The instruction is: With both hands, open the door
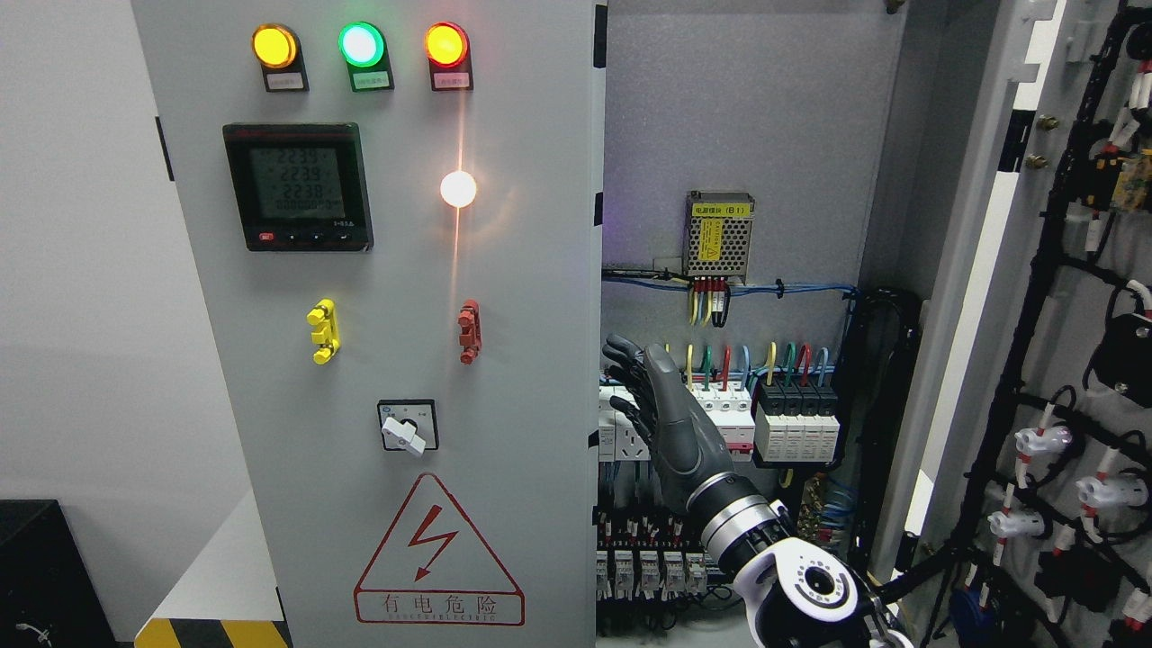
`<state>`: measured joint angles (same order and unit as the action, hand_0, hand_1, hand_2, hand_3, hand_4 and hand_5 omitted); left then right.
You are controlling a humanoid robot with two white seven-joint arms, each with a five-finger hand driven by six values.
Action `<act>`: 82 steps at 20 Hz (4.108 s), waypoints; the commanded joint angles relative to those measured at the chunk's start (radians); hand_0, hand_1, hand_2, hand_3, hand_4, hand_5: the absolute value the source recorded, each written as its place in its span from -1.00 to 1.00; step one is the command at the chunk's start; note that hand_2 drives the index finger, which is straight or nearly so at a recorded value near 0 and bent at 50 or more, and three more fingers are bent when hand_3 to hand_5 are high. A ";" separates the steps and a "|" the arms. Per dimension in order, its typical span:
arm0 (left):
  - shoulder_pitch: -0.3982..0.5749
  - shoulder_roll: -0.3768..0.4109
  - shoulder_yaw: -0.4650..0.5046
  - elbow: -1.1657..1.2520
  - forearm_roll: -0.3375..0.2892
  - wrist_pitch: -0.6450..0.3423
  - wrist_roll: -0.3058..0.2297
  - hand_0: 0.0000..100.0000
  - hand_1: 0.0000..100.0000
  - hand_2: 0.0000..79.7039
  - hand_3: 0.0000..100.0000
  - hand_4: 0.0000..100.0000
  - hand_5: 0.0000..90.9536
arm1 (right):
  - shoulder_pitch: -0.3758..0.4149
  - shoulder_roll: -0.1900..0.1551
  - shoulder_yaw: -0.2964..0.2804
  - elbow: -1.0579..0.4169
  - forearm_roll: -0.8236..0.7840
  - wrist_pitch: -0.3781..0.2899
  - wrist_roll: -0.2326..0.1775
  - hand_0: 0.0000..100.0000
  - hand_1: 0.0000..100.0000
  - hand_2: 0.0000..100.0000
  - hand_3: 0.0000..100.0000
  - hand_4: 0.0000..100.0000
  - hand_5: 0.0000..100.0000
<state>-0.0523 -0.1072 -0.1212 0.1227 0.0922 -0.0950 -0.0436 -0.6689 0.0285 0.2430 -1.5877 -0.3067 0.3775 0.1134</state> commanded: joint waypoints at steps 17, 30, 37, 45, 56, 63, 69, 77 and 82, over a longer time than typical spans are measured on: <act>0.000 0.000 0.000 0.000 0.000 0.001 -0.001 -1.00 -1.00 -1.00 -1.00 -1.00 -1.00 | -0.054 0.004 -0.062 0.086 -0.032 0.024 0.198 -1.00 -1.00 -1.00 -1.00 -1.00 -1.00; 0.000 0.000 0.000 0.000 0.000 0.003 0.001 -1.00 -1.00 -1.00 -1.00 -1.00 -1.00 | -0.072 0.002 -0.079 0.107 -0.068 0.046 0.253 -1.00 -1.00 -1.00 -1.00 -1.00 -1.00; 0.000 0.000 0.000 0.000 0.000 0.001 0.001 -1.00 -1.00 -1.00 -1.00 -1.00 -1.00 | -0.081 0.002 -0.079 0.127 -0.068 0.047 0.293 -1.00 -1.00 -1.00 -1.00 -1.00 -1.00; 0.000 0.000 0.000 0.000 0.000 0.003 0.001 -1.00 -1.00 -1.00 -1.00 -1.00 -1.00 | -0.095 0.001 -0.086 0.163 -0.068 0.046 0.339 -1.00 -1.00 -1.00 -1.00 -1.00 -1.00; 0.000 0.000 0.000 0.000 0.000 0.001 -0.001 -1.00 -1.00 -1.00 -1.00 -1.00 -1.00 | -0.112 -0.002 -0.100 0.164 -0.068 0.044 0.423 -1.00 -1.00 -1.00 -1.00 -1.00 -1.00; 0.000 0.000 0.000 0.000 0.000 0.001 -0.001 -1.00 -1.00 -1.00 -1.00 -1.00 -1.00 | -0.118 -0.002 -0.100 0.164 -0.068 0.046 0.460 -1.00 -1.00 -1.00 -1.00 -1.00 -1.00; 0.000 0.000 0.000 0.000 0.000 0.003 0.001 -1.00 -1.00 -1.00 -1.00 -1.00 -1.00 | -0.118 -0.002 -0.100 0.164 -0.068 0.047 0.480 -1.00 -1.00 -1.00 -1.00 -1.00 -1.00; 0.000 0.000 0.000 0.000 0.000 0.001 -0.001 -1.00 -1.00 -1.00 -1.00 -1.00 -1.00 | -0.118 -0.002 -0.100 0.164 -0.068 0.047 0.499 -1.00 -1.00 -1.00 -1.00 -1.00 -1.00; 0.000 0.000 0.000 0.000 0.000 0.003 -0.001 -1.00 -1.00 -1.00 -1.00 -1.00 -1.00 | -0.118 -0.002 -0.100 0.166 -0.068 0.047 0.502 -1.00 -1.00 -1.00 -1.00 -1.00 -1.00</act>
<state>-0.0522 -0.1076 -0.1212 0.1227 0.0921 -0.0935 -0.0443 -0.7870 -0.0001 0.1269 -1.4246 -0.3743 0.4252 0.6133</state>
